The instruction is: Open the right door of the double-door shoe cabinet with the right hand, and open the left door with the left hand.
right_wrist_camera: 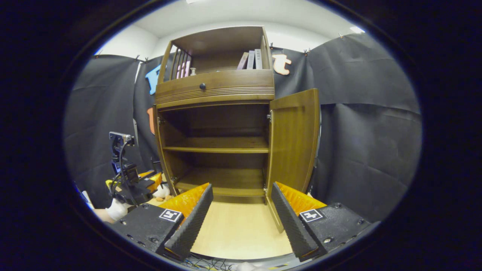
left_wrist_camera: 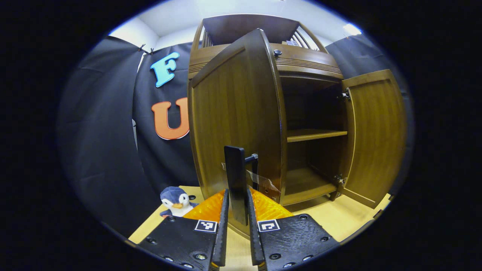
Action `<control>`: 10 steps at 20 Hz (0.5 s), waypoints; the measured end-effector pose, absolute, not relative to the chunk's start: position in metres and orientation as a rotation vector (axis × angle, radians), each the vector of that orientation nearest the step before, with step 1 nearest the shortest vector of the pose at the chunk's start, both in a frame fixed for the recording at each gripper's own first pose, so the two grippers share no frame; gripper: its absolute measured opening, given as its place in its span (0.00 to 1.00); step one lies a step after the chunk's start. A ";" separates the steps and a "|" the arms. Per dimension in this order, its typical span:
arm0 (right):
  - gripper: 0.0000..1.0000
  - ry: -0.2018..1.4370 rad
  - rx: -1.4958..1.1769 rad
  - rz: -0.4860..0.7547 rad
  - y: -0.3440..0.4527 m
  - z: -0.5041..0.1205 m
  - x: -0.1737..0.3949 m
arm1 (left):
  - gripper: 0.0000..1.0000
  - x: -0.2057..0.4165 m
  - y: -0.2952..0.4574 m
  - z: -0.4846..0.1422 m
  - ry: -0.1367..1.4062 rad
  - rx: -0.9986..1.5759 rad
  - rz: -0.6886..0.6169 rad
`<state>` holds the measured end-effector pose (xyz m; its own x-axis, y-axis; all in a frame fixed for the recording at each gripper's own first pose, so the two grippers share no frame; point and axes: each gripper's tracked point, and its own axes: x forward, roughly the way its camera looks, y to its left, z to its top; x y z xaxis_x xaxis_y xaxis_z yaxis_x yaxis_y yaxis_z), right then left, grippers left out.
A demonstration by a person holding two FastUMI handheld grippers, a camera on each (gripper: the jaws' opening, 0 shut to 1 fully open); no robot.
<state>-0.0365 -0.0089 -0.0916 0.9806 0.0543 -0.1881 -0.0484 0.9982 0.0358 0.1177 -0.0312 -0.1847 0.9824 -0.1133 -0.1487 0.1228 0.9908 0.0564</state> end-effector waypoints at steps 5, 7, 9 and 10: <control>0.99 0.195 0.035 0.083 0.001 -0.094 -0.035 | 0.29 0.113 -0.023 -0.184 0.146 0.034 -0.131; 0.99 0.199 0.035 0.088 0.003 -0.095 -0.034 | 0.21 0.112 -0.023 -0.183 0.149 0.007 -0.151; 0.99 0.201 0.035 0.088 0.004 -0.096 -0.033 | 0.24 0.111 -0.021 -0.183 0.150 -0.004 -0.150; 0.99 0.202 0.035 0.087 0.004 -0.095 -0.033 | 0.21 0.112 -0.016 -0.183 0.150 -0.010 -0.140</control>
<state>-0.0332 0.0035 -0.0955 0.9760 0.0898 -0.1984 -0.0828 0.9956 0.0433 0.1116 -0.0157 -0.1833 0.9790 -0.1402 -0.1482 0.1387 0.9901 -0.0205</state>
